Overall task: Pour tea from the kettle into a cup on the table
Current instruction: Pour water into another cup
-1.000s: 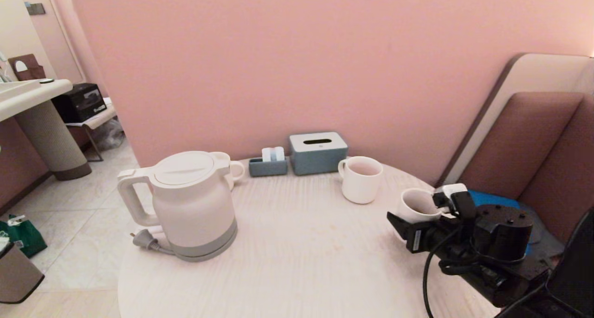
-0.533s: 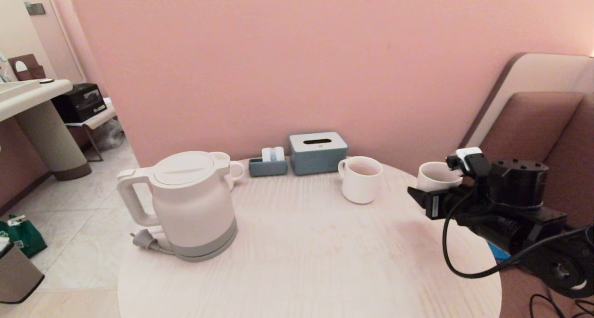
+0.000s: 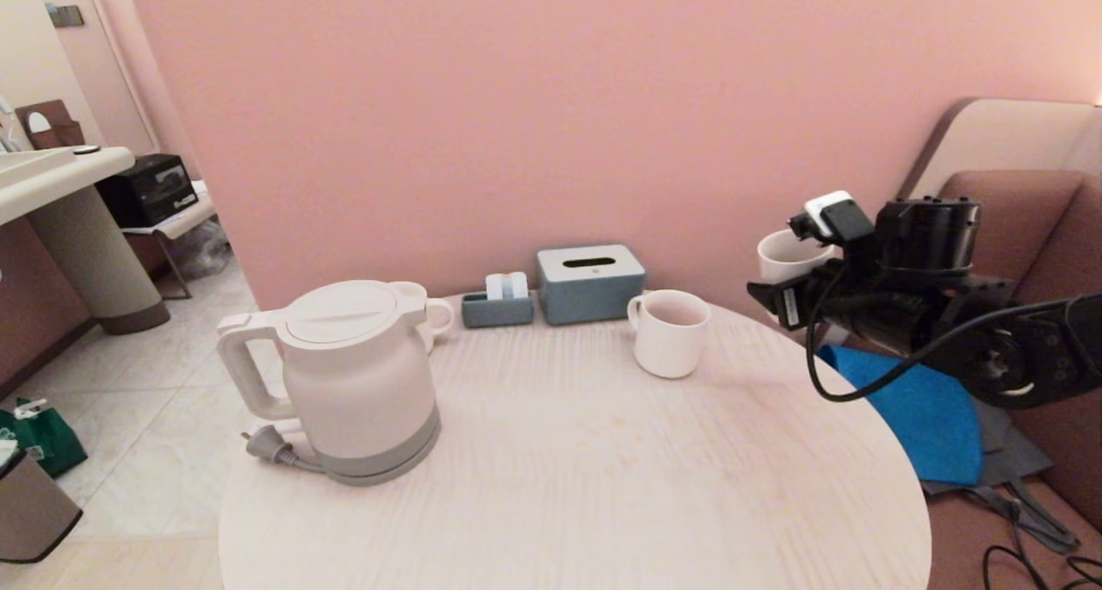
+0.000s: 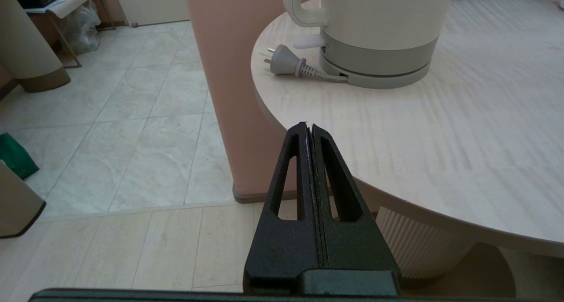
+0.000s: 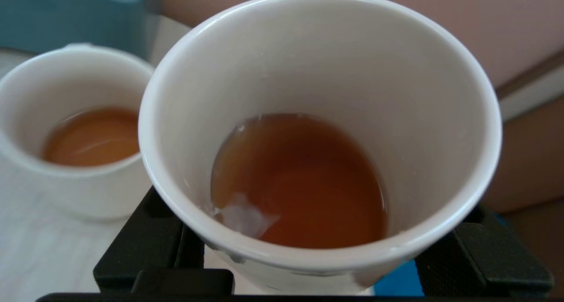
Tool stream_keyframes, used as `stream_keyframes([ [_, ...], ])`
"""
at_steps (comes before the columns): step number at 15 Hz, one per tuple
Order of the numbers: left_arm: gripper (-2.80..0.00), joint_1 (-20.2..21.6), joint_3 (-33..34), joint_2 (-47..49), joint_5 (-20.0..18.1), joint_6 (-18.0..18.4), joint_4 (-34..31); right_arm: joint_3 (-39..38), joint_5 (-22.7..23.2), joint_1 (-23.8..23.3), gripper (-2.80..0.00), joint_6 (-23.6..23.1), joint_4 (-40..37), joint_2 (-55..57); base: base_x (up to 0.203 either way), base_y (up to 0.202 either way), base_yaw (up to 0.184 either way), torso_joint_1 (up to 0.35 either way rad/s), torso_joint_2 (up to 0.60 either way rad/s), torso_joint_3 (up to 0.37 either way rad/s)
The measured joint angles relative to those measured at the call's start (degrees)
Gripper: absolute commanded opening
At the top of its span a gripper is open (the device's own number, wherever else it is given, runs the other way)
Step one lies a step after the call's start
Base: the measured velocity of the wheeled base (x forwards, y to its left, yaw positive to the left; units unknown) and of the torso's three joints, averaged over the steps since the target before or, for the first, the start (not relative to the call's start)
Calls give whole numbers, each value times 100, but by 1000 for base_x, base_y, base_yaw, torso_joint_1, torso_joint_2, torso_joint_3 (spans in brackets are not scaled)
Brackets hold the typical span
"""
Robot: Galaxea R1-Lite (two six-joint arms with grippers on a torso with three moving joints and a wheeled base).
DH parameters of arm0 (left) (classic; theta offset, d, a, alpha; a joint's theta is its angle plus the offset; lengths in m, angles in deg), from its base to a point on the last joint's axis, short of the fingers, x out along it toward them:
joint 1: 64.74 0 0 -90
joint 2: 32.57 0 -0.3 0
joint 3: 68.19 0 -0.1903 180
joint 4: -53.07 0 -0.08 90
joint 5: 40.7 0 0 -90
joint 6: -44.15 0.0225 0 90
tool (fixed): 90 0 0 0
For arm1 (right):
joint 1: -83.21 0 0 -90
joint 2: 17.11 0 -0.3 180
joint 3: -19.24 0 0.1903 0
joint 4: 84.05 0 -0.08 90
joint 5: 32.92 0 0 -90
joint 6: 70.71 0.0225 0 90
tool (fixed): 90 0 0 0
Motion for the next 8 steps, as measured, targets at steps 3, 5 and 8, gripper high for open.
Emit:
stream_keyframes([
  [3, -280, 0, 0, 0, 2, 0, 0, 865, -10, 34, -280, -234, -720, 277, 0, 0, 0, 0, 0, 0],
  [5, -280, 0, 0, 0, 2, 0, 0, 1242, 0, 78, -280, -464, -1151, 450, 0, 0, 0, 0, 0, 0],
  [8, -280, 0, 0, 0, 1, -2, 1, 1493, 26, 162, -280, -843, -1219, 728, 0, 0, 0, 0, 0, 0],
])
